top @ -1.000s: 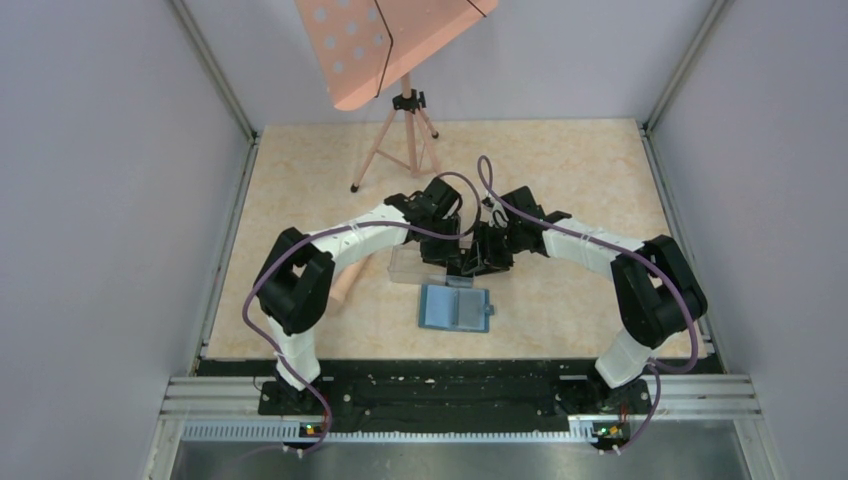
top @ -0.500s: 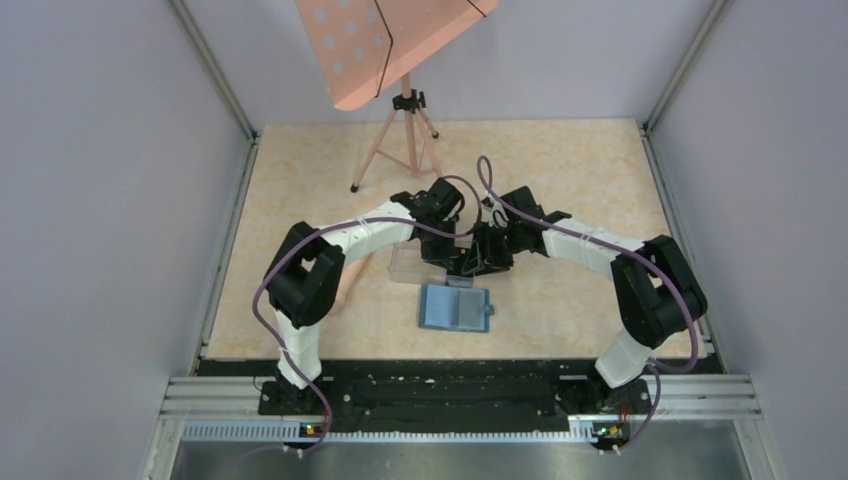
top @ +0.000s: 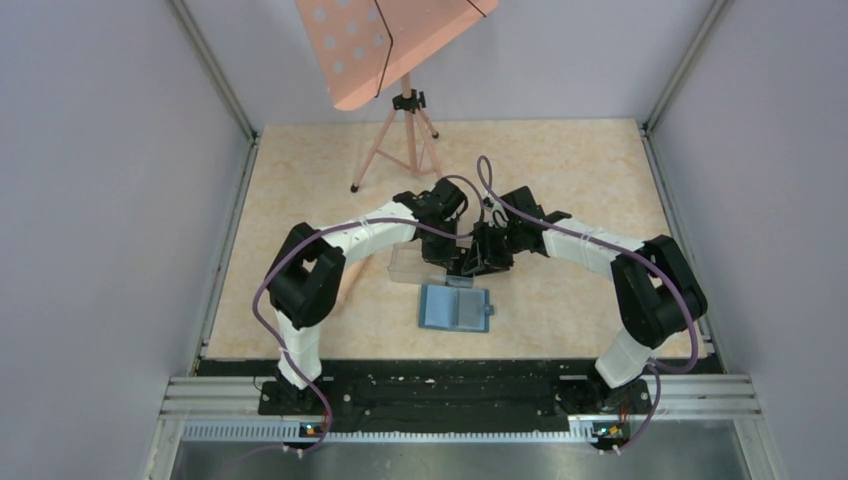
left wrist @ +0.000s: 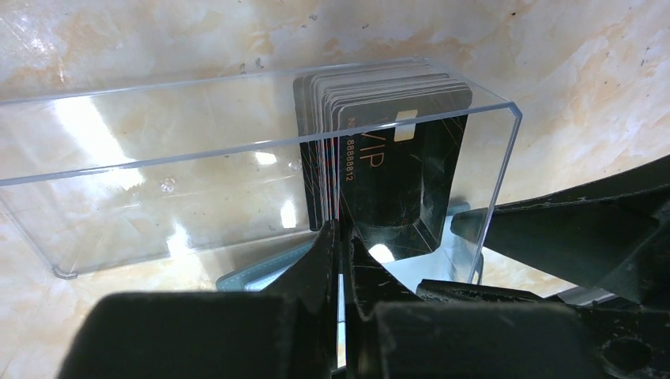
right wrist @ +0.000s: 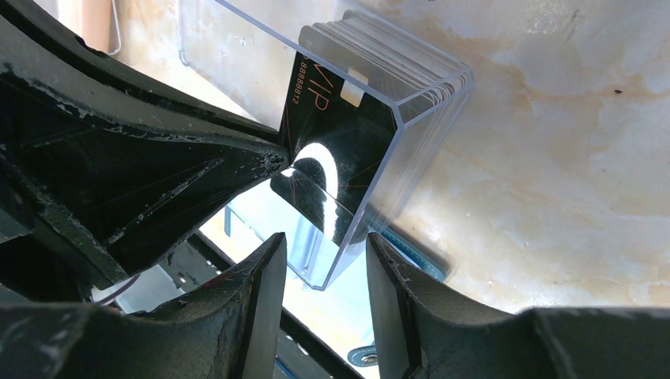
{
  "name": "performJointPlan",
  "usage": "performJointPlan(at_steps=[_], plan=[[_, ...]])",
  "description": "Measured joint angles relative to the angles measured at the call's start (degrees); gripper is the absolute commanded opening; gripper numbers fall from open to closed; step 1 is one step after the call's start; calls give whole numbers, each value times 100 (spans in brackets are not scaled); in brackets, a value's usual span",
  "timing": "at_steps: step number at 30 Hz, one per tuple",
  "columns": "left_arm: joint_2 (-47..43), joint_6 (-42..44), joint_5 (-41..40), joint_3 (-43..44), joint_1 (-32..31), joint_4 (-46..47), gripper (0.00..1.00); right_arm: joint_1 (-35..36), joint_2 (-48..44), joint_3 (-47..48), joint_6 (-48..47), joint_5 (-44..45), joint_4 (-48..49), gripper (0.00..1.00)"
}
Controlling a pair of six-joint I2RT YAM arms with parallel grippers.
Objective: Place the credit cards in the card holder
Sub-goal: Pick up the credit card from the storage box.
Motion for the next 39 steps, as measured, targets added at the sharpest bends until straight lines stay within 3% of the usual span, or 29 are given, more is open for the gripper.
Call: performJointPlan(at_steps=[18, 24, 28, 39], plan=[[-275, 20, -199, 4, -133, 11, 2, 0, 0, 0, 0, 2, 0, 42], [-328, 11, -81, -20, -136, 90, 16, 0, 0, 0, 0, 4, 0, 42], [-334, -9, 0, -111, -116, 262, 19, 0, 0, 0, 0, 7, -4, 42], [-466, -341, 562, -907, 177, 1244, 15, 0, 0, -2, 0, 44, -63, 42]])
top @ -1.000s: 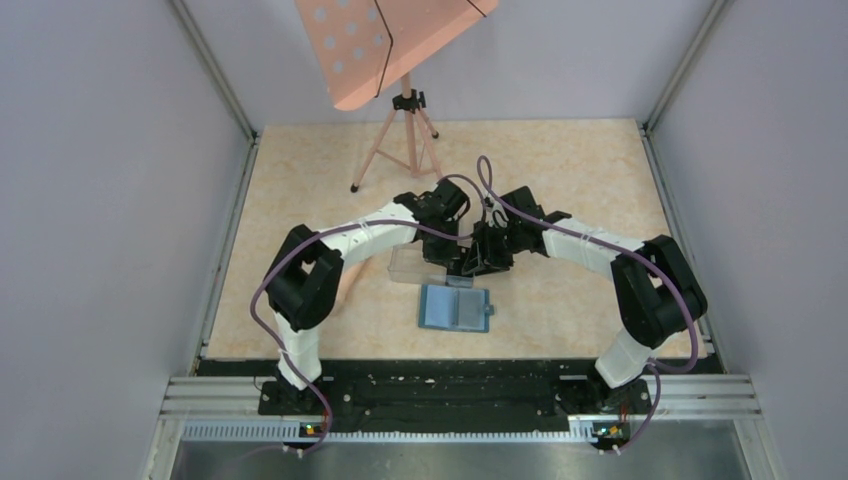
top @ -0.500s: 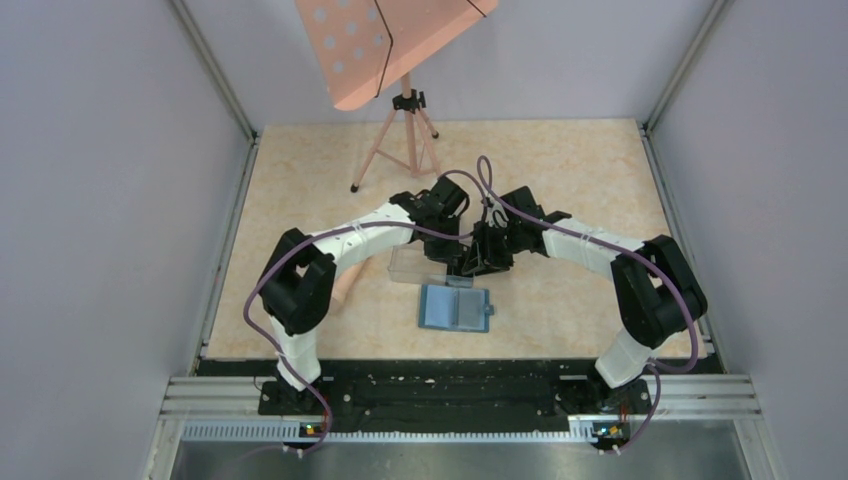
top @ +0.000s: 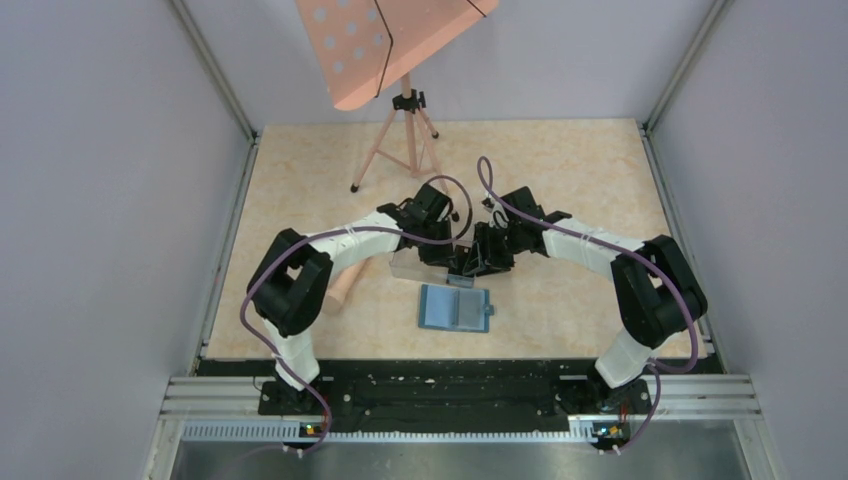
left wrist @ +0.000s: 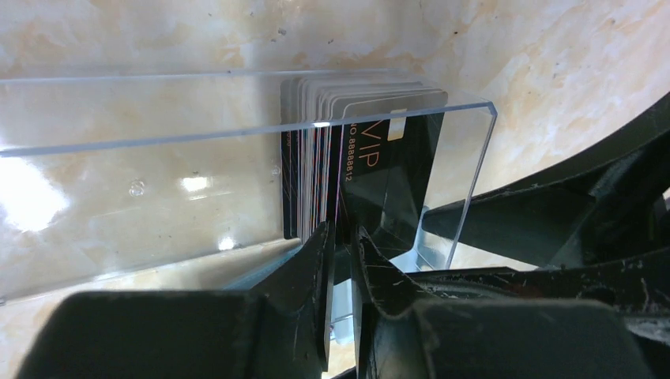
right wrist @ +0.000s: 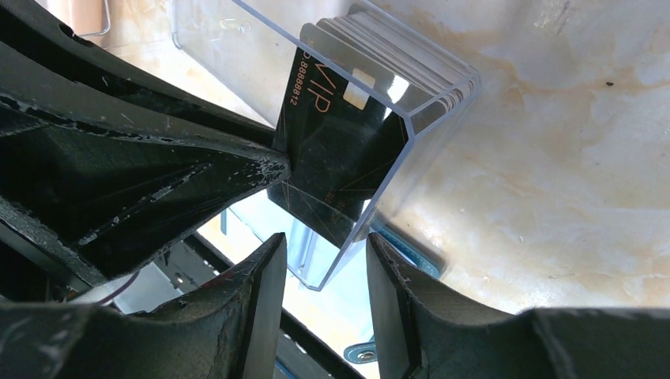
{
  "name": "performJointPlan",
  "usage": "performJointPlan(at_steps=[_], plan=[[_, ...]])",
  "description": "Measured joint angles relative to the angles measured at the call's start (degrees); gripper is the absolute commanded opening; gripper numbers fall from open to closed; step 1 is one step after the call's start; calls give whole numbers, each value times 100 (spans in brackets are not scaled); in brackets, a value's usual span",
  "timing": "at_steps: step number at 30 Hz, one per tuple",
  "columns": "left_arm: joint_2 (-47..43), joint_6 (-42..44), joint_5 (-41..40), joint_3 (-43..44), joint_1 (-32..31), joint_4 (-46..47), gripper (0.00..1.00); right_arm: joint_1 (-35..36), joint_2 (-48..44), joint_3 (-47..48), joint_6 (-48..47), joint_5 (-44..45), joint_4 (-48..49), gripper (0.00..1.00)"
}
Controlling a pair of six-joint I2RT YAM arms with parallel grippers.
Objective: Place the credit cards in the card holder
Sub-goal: Pick up the credit card from the storage box.
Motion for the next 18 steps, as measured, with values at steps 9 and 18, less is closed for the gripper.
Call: performJointPlan(at_steps=[9, 18], plan=[[-470, -352, 476, -682, 168, 909, 15, 0, -11, 0, 0, 35, -20, 42], [-509, -435, 870, -691, 153, 1344, 18, -2, -96, 0, 0, 39, -31, 42]])
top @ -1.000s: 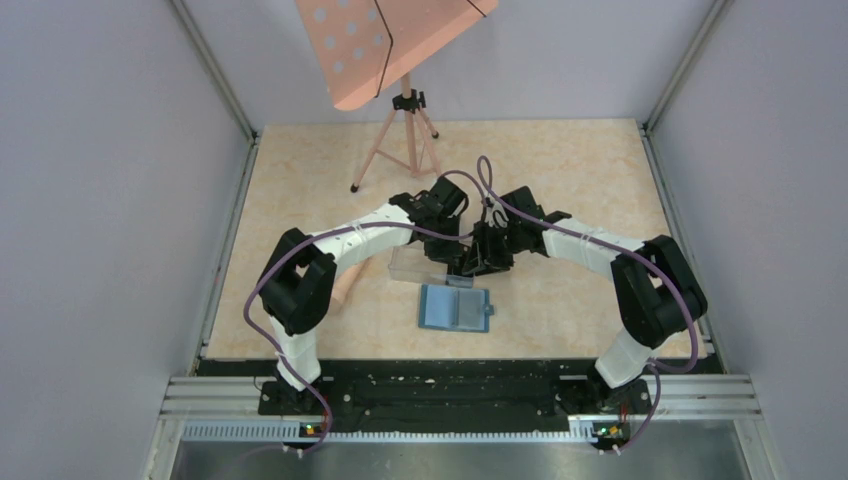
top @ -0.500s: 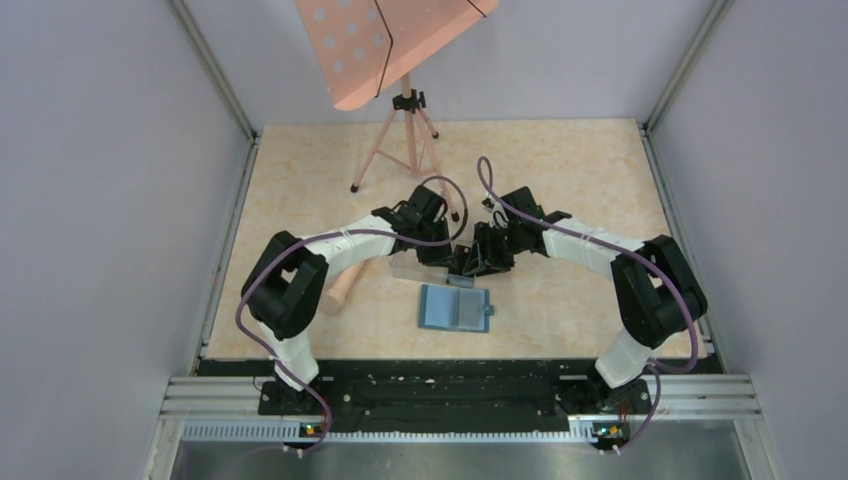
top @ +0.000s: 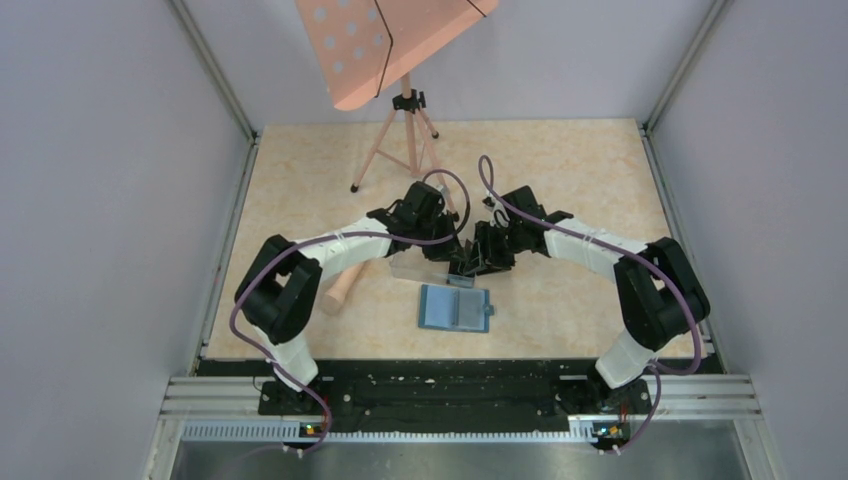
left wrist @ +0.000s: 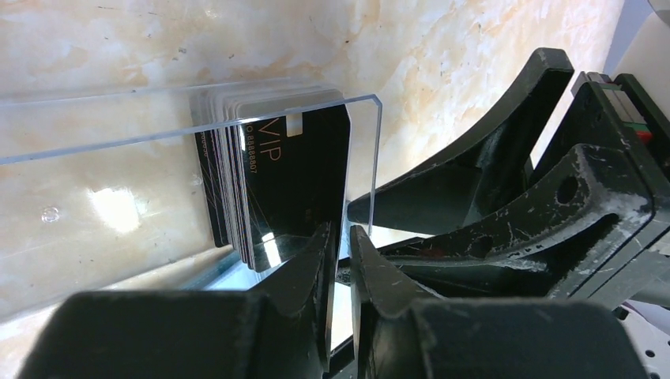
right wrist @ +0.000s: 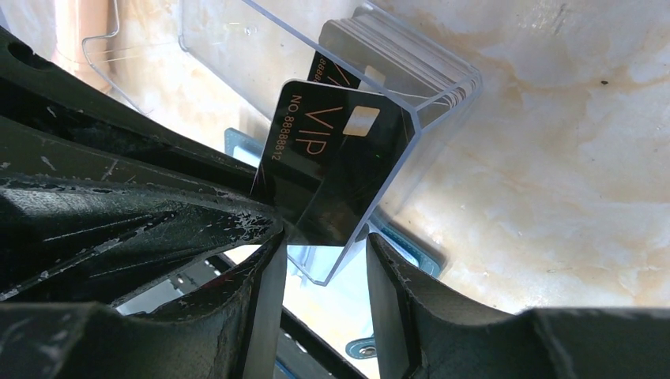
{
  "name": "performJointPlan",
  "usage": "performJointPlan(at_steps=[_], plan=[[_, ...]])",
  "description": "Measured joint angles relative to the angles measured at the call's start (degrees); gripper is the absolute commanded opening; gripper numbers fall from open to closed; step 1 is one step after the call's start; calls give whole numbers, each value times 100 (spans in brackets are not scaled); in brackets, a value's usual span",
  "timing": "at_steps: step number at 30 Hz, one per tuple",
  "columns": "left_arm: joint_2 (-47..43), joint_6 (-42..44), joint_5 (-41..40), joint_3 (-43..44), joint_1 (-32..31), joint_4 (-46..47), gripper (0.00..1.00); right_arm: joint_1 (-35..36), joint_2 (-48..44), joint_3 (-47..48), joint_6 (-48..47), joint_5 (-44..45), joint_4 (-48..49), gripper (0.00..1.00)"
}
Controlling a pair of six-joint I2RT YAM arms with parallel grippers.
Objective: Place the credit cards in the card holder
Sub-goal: Pick up the credit card from the storage box.
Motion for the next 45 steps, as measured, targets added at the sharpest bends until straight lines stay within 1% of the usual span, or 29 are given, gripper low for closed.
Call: performJointPlan(at_steps=[4, 5, 7, 8, 12, 16, 19, 24, 27, 29, 31, 33, 35, 36, 39, 40, 45], plan=[[111, 0, -46, 111, -9, -195, 20, 0, 0, -2, 2, 7, 4, 42], [175, 7, -52, 155, -20, -245, 18, 0, 0, -4, 2, 7, 7, 42], [275, 15, -50, 203, -26, -348, 5, 0, 0, -7, 2, 9, 9, 42], [310, 13, -48, 205, -28, -380, 0, 0, 0, -7, 2, 9, 9, 42], [332, 7, -9, 271, -26, -393, 0, 0, -42, -9, 2, 33, 2, 44], [238, 55, -219, 284, -55, -463, 0, -26, -278, -35, 2, 61, 2, 58], [-28, 153, -420, 269, -61, -590, 0, -133, -719, -46, 7, 52, 20, 68], [-962, 398, -610, 125, -57, -579, 0, -575, -1502, -48, 22, -83, 103, 70], [-1486, 551, -531, 109, -42, -437, 0, -809, -1729, -68, 57, -348, 177, 69], [-1722, 601, -367, 83, -22, -297, 0, -927, -1810, -160, 144, -691, 319, 69], [-1912, 601, -131, -26, -4, -90, 0, -999, -1884, -365, 315, -1069, 581, 68], [-2068, 535, 151, -256, 20, 201, 0, -1029, -1978, -693, 647, -1606, 1051, 67], [-2181, 455, 407, -529, 39, 490, 0, -1038, -2041, -946, 955, -2020, 1488, 64], [-2232, 393, 514, -660, 48, 603, 0, -1040, -2070, -1051, 1126, -2216, 1729, 60], [-2339, 229, 793, -970, 66, 942, 0, -1049, -2184, -1239, 1552, -2680, 2415, 46], [-2361, 195, 852, -1023, 68, 1019, 0, -1054, -2221, -1274, 1685, -2785, 2634, 44], [-2551, -13, 1060, -1198, 131, 1484, 0, -1113, -2354, -1617, 2483, -3191, 3950, 41]])
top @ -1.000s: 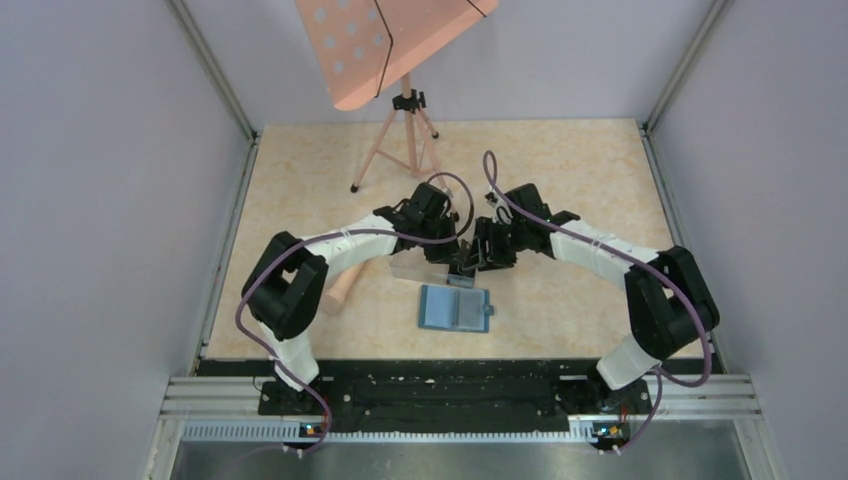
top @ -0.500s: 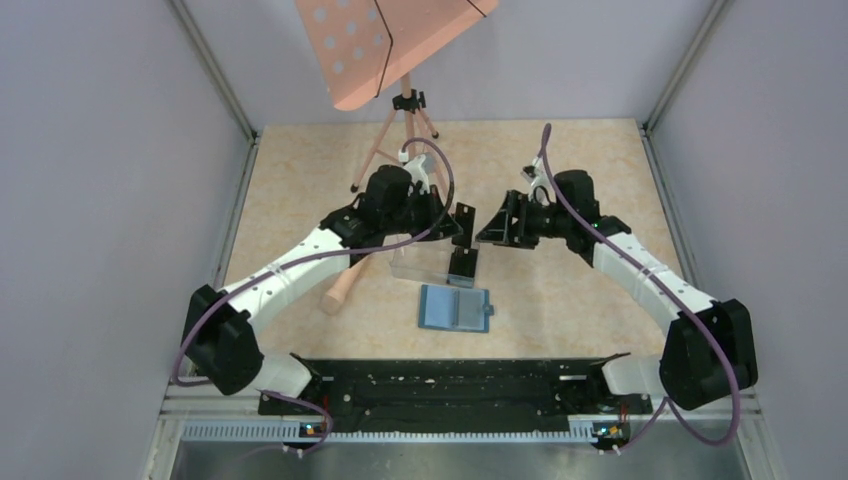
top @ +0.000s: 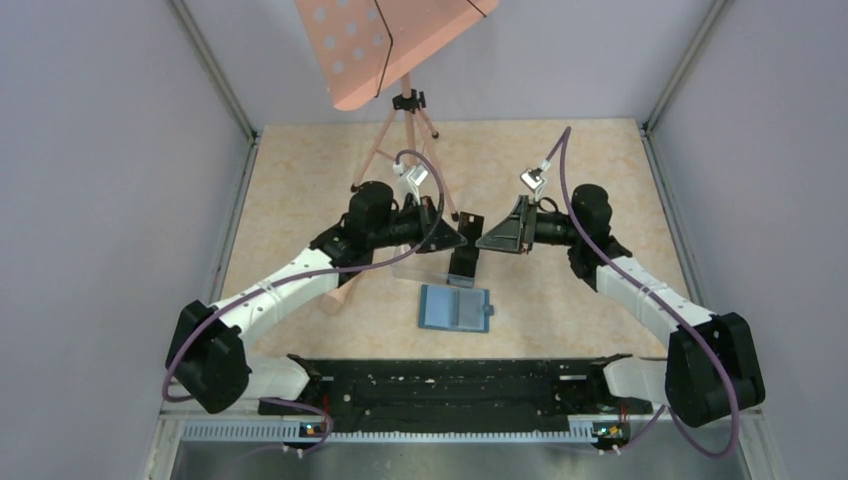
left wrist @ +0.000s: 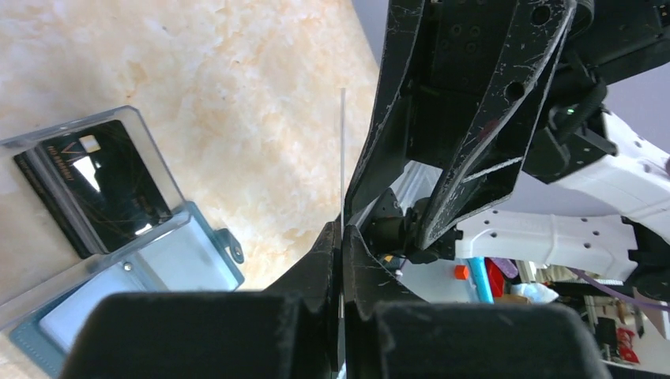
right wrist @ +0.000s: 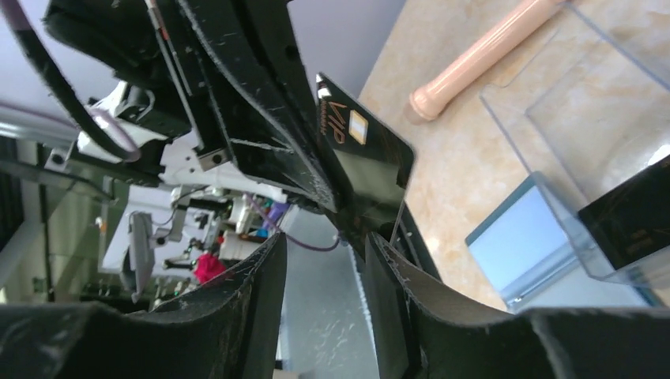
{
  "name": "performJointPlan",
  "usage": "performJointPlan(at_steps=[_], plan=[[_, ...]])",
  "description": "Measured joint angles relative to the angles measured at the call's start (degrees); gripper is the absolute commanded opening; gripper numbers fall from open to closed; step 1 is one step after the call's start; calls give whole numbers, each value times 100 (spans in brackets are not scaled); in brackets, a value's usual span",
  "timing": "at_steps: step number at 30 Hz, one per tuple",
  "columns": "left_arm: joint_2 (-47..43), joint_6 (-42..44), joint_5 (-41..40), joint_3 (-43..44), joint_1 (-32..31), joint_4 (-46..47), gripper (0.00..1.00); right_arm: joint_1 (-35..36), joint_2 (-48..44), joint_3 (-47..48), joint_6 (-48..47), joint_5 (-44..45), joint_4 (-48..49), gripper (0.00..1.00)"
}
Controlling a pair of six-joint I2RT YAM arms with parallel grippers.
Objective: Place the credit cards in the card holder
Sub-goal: Pick up the credit card from the storage box.
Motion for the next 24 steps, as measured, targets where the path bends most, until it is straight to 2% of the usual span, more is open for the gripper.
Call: performJointPlan(at_steps=[3, 8, 16, 21, 24], plan=[[-20, -142, 151, -153, -4, 308, 0, 0, 0, -162, 387, -192, 603, 42], [-20, -380, 345, -356, -4, 673, 0, 0, -2, -216, 629, -289, 968, 43], [-321, -407, 177, -518, 9, 774, 0, -76, -50, -151, -15, -66, -66, 54], [-337, -522, 363, -531, 0, 970, 0, -76, -46, -160, 203, -175, 247, 53], [-337, -584, 448, -588, 0, 1121, 0, -76, -44, -223, 588, -304, 872, 46]])
